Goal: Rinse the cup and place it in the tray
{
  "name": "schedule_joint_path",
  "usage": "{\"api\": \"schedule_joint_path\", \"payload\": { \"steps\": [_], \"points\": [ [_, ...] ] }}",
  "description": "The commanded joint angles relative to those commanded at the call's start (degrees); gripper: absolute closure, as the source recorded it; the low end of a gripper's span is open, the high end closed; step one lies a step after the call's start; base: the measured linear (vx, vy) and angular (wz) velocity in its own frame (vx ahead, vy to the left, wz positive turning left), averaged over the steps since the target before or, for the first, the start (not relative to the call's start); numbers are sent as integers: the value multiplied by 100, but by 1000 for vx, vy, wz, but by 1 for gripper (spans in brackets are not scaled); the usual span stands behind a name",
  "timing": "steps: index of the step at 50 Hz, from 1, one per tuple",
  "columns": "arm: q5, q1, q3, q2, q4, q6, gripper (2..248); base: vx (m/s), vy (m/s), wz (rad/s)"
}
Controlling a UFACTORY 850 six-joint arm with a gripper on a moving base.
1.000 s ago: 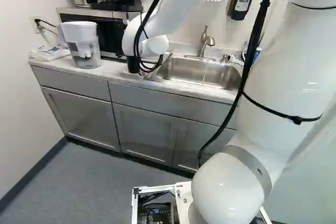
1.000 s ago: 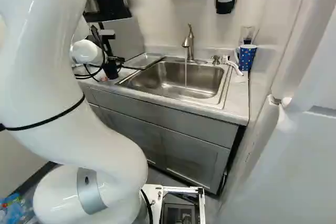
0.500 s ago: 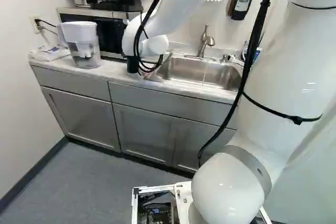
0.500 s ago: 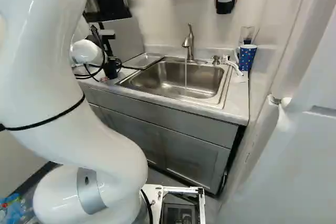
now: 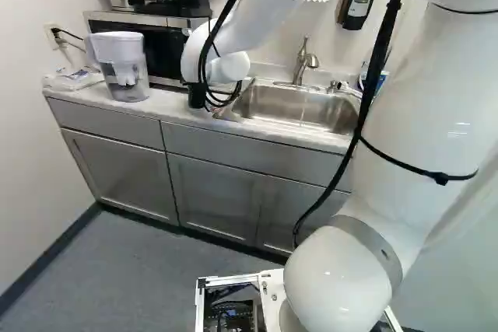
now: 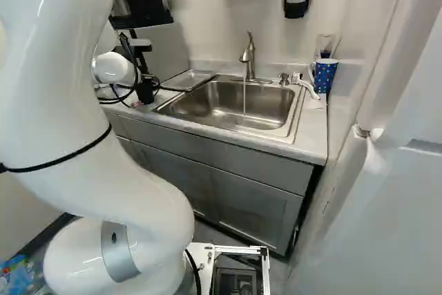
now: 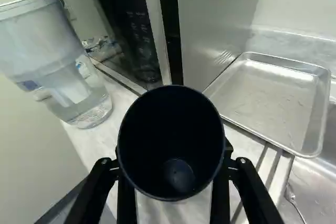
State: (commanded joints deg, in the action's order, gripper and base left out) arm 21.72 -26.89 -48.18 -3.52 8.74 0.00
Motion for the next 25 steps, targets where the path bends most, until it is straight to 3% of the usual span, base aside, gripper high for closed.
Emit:
{"api": "schedule_joint_path", "payload": {
  "steps": [25],
  "points": [
    [0,412,-282,26,0,0,125,0,0,0]
  ]
}}
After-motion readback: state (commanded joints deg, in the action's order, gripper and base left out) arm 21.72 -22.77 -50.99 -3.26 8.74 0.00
